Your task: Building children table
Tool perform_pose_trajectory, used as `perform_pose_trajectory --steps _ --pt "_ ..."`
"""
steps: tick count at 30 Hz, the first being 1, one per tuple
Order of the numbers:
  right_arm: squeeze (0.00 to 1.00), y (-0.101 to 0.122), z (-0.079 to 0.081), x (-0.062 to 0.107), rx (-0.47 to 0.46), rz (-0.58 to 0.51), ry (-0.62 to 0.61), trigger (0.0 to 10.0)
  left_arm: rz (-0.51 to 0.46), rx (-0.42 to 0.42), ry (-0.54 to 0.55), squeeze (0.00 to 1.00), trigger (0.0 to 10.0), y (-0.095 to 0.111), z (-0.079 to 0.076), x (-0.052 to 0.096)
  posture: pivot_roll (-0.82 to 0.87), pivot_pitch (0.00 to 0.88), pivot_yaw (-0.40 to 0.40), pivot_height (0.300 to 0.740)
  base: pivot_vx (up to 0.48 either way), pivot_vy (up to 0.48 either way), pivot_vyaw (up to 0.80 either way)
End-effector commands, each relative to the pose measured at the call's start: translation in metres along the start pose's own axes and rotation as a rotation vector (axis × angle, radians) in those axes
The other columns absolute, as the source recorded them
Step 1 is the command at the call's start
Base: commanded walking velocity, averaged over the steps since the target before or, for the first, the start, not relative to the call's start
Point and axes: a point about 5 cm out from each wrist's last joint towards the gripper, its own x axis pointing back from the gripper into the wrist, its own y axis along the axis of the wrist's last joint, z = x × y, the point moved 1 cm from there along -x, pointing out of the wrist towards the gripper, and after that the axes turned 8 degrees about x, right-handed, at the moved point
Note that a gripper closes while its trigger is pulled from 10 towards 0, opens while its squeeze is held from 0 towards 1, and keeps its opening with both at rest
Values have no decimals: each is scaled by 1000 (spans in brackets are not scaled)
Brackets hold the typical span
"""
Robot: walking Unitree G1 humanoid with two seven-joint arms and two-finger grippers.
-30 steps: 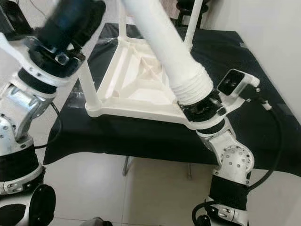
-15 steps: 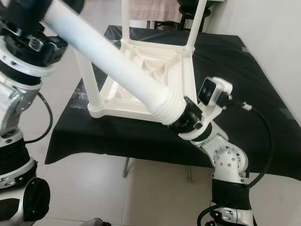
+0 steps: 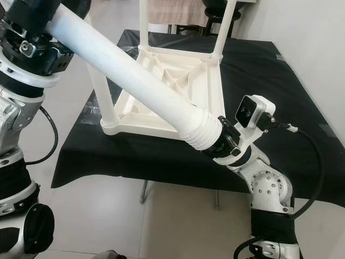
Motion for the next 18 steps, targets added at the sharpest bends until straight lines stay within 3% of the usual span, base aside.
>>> perform_pose_trajectory --steps 1,8,9,10,11,18 --pt "0 -6 -11 17 2 65 -146 10000 14 7 -80 0 0 -1 -13 -3 -3 67 -62 740 0 0 0" --pt "0 -8 -17 22 16 54 -199 10000 -7 11 -86 0 0 3 -16 -2 -8 68 -66 740 0 0 0" --pt "588 -8 -18 24 6 41 -218 10000 -20 15 -88 0 0 6 -16 -3 -11 68 -64 740 0 0 0" --pt "588 -8 -19 25 -2 32 -229 10000 -27 17 -89 0 0 8 -17 -3 -11 68 -64 740 0 0 0" --pt "1000 -7 -21 28 -2 9 -255 10000 -36 17 -89 0 0 10 -17 -3 -10 68 -64 740 0 0 0" --pt "1000 -6 -22 34 17 -7 -306 10000 -71 -8 -87 0 0 23 -21 -3 -13 72 -71 740 0 0 0"
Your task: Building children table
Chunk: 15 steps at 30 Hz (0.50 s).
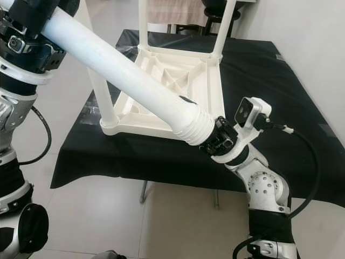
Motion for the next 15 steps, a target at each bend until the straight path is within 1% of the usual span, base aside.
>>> perform_pose_trajectory --steps 1,2,3,5,6,8,9,11,12,14,15 --pt "1000 -4 -9 14 -2 20 -123 10000 -18 26 -120 0 0 5 -18 -6 -13 72 -71 740 0 0 0" --pt "1000 -5 -11 15 8 26 -147 10000 -26 10 -120 0 0 10 -20 -6 -12 72 -72 740 0 0 0" --pt "1000 -5 -11 15 8 26 -147 10000 -26 10 -120 0 0 10 -20 -6 -12 72 -72 740 0 0 0" --pt "1000 -13 -12 20 41 100 -223 10000 -52 -33 -131 0 0 25 -27 -7 -10 73 -72 740 0 0 0" --pt "1000 -13 -12 20 41 100 -223 10000 -52 -33 -131 0 0 25 -27 -7 -10 73 -72 740 0 0 0" --pt "1000 -21 -12 25 68 173 -281 10000 -75 -57 -139 0 0 36 -31 -7 -12 73 -72 740 0 0 0" --pt "1000 -21 -12 25 68 173 -281 10000 -75 -57 -139 0 0 36 -31 -7 -12 73 -72 740 0 0 0" --pt "1000 -26 -14 31 101 239 -347 10000 -84 -73 -146 0 0 42 -34 -7 -12 73 -72 740 0 0 0" --pt "1000 -26 -14 31 101 239 -347 10000 -84 -73 -146 0 0 42 -34 -7 -12 73 -72 740 0 0 0" --pt "1000 -27 -20 40 133 312 -438 10000 -88 -89 -149 0 0 45 -37 -7 -21 78 -76 740 0 0 0" --pt "1000 -27 -20 40 133 312 -438 10000 -88 -89 -149 0 0 45 -37 -7 -21 78 -76 740 0 0 0"
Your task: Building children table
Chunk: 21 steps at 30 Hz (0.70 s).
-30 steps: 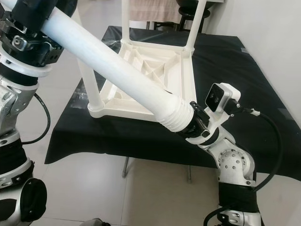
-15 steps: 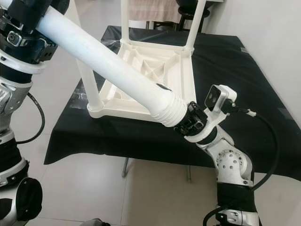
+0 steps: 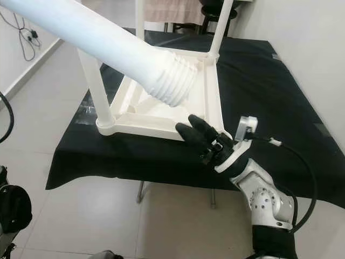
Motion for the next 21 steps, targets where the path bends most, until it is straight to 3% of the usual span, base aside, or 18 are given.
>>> perform_pose_trajectory --steps 1,3,6,7,8,10,11,14,16,18,20,21 --pt "1000 -3 -6 7 37 70 -60 10000 1 -26 -31 0 0 5 -7 -3 -24 81 -76 740 0 0 0" --pt "1000 -4 -7 9 71 113 -66 10000 14 -40 -19 0 0 5 -7 -2 -24 81 -76 740 0 0 0" --pt "1000 5 -11 16 313 272 -55 10000 151 -128 66 0 0 -9 4 1 -20 80 -76 740 0 0 0" --pt "1000 5 -11 16 313 272 -55 10000 151 -128 66 0 0 -9 4 1 -20 80 -76 740 0 0 0" --pt "1000 8 -11 17 379 313 -48 10000 192 -154 92 0 0 -13 7 2 -20 79 -75 740 0 0 0" --pt "1000 15 -11 23 552 454 24 10000 324 -243 185 0 0 -28 23 9 -26 75 -69 740 0 0 0" --pt "1000 15 -11 23 552 454 24 10000 324 -243 185 0 0 -28 23 9 -26 75 -69 740 0 0 0" --pt "1000 39 3 28 603 491 169 10000 473 -321 281 0 0 -46 45 22 -28 70 -65 740 0 0 0" --pt "1000 39 3 28 603 491 169 10000 473 -321 281 0 0 -46 45 22 -28 70 -65 740 0 0 0" --pt "1000 44 10 28 607 499 228 10000 515 -335 297 0 0 -52 50 26 -28 70 -64 740 0 0 0" --pt "1000 47 29 21 604 503 363 10000 620 -341 310 0 0 -71 61 34 -23 68 -60 740 0 0 0" --pt "1000 47 29 21 604 503 363 10000 620 -341 310 0 0 -71 61 34 -23 68 -60 740 0 0 0"
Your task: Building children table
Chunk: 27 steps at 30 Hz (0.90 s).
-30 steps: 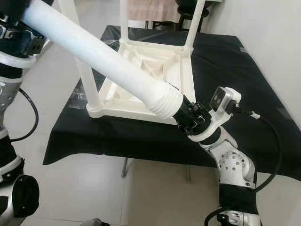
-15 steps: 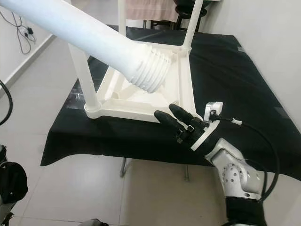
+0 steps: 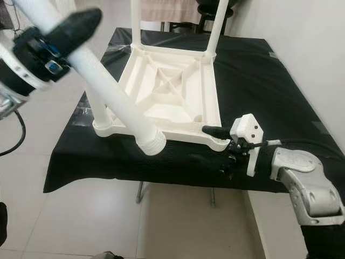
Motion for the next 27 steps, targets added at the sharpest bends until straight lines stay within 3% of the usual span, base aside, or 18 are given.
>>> perform_pose_trajectory --steps 1,3,7,8,10,12,13,14,15,27 --pt "1000 15 10 -17 16 -68 107 10000 107 -20 -29 0 0 -23 1 -5 -20 67 -59 740 0 0 0" --pt "1000 15 10 -17 16 -68 107 10000 107 -20 -29 0 0 -23 1 -5 -20 67 -59 740 0 0 0" --pt "1000 17 19 -50 3 -128 165 10000 177 -63 -81 0 0 -44 2 -12 -14 68 -63 740 0 0 0" --pt "1000 17 19 -50 3 -128 165 10000 177 -63 -81 0 0 -44 2 -12 -14 68 -63 740 0 0 0" --pt "1000 9 11 -70 -4 -68 84 10000 187 -74 -99 0 0 -49 1 -17 -11 68 -62 740 0 0 0" --pt "961 4 8 -77 -7 -23 48 10000 190 -76 -107 0 0 -51 0 -18 -9 70 -64 740 0 0 0" --pt "224 0 6 -84 -29 4 18 10000 192 -83 -115 0 0 -53 -2 -20 -4 70 -66 740 0 0 0" --pt "224 -2 5 -88 -47 18 6 10000 195 -92 -122 0 0 -54 -3 -21 -4 70 -66 740 0 0 0" --pt "0 -1 5 -91 -65 16 -6 10000 194 -98 -130 0 0 -55 -4 -22 -3 72 -66 740 0 0 0" --pt "0 8 5 -111 -174 -31 -47 10000 166 -120 -171 0 0 -53 -7 -29 -15 79 -64 740 0 0 0"
